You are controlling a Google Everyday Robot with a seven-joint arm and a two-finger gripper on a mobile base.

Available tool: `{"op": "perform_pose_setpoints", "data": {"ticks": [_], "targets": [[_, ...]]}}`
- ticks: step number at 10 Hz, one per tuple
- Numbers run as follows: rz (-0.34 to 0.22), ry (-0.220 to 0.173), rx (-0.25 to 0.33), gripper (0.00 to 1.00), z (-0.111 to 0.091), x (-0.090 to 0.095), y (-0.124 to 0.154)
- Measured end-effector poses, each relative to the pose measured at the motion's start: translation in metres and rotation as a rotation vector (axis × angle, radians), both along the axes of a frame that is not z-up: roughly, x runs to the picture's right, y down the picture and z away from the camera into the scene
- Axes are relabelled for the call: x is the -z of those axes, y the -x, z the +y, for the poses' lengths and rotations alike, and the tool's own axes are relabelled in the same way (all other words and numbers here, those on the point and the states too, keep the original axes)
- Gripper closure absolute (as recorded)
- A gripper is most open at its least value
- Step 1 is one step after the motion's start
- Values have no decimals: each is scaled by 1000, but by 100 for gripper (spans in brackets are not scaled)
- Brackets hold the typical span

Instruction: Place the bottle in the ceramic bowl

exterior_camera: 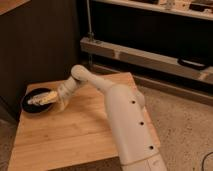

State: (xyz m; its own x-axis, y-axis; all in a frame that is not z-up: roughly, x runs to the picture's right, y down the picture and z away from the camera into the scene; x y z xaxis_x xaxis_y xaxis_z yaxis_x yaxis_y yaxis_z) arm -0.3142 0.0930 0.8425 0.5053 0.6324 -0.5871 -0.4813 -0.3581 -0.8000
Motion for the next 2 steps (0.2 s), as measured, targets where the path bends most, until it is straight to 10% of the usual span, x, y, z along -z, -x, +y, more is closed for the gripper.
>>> {"op": "perform_pose_setpoints", "data": {"ticks": [2], "targets": [[-1,0,1,20,0,0,1]]}}
